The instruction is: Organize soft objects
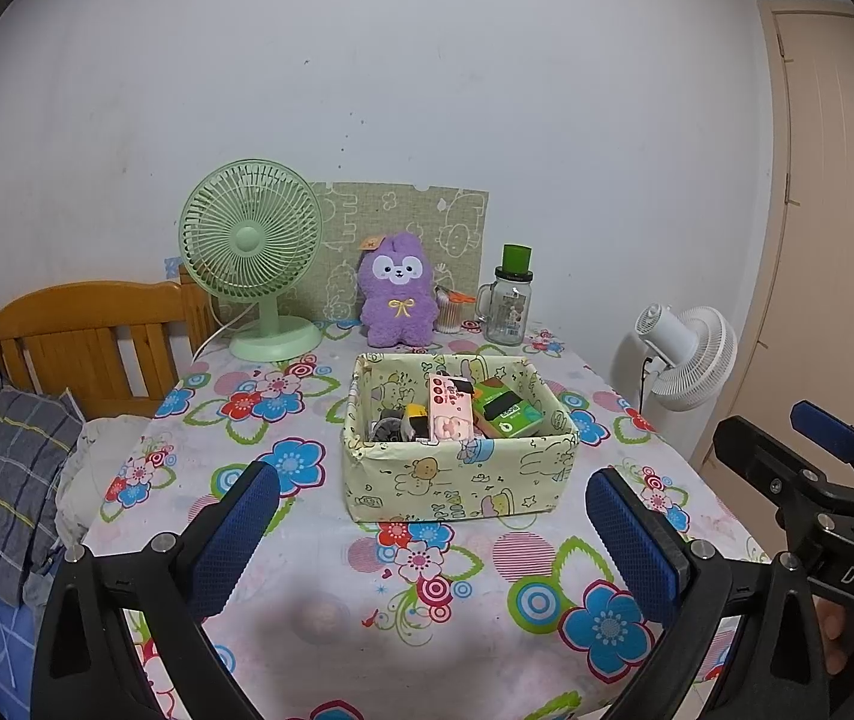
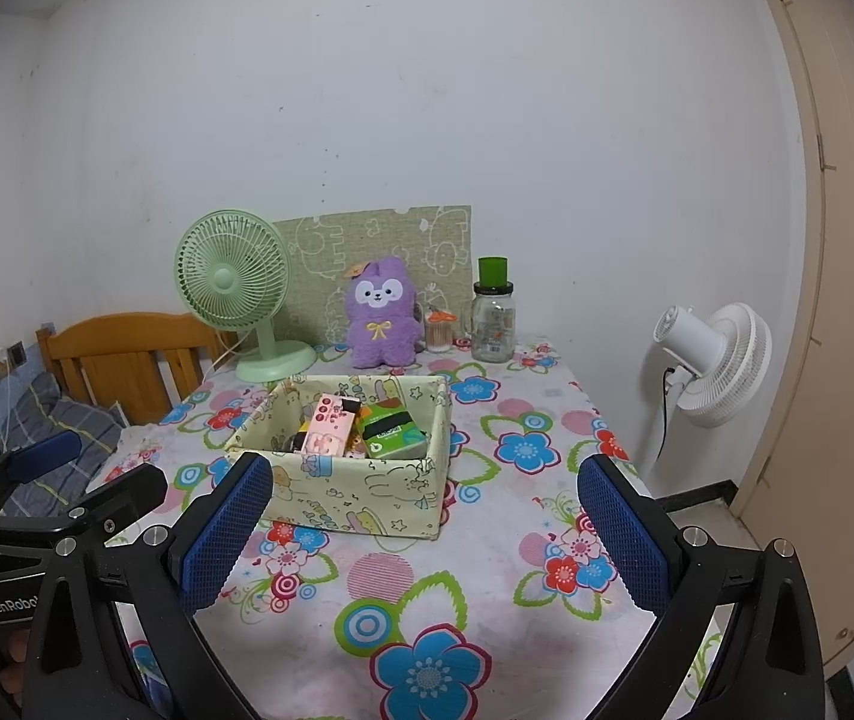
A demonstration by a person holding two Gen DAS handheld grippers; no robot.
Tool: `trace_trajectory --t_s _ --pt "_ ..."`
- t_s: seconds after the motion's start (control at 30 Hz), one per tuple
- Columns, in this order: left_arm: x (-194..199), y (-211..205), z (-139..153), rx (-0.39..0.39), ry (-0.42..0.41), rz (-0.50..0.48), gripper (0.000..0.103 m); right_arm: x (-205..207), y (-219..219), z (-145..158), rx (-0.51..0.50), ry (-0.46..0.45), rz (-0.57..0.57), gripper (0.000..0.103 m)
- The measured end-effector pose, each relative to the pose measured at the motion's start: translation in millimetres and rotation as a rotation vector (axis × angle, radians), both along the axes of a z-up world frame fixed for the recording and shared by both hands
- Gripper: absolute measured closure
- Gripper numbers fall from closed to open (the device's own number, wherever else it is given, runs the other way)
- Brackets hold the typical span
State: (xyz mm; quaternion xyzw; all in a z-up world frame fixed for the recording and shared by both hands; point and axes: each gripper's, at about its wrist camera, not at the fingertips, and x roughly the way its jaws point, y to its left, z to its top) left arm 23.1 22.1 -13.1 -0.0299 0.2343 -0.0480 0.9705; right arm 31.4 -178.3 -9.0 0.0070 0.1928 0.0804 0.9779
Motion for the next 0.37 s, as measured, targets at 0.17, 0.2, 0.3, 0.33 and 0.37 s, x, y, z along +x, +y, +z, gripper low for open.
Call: trace_trajectory --t_s 0.17,0.2,0.3,0.33,0.37 --pt "-0.2 -0.3 0.1 0.001 0.0 -0.001 0.0 0.2 -1.8 0.1 0.002 -0.001 -0.003 0.0" --pt "0.1 -0.3 -0.1 0.001 0.0 -0.001 0.0 0.4 -2.2 0.2 0.003 -0.001 -0.004 0.0" --pt "-0.3 -0.2 -0.4 0.003 0.002 -0.001 0.0 1.0 -3.0 -0.2 0.004 0.003 -0.006 0.0" --pt "-0.4 -0.4 -0.8 0.005 0.003 -0.001 0.0 0.9 -3.2 -0.3 0.004 0.004 -0.007 0.0" --pt "-0.6 -0.2 -0.8 0.006 0.004 -0.001 0.0 1.0 -3.2 0.0 0.004 0.004 -0.007 0.0"
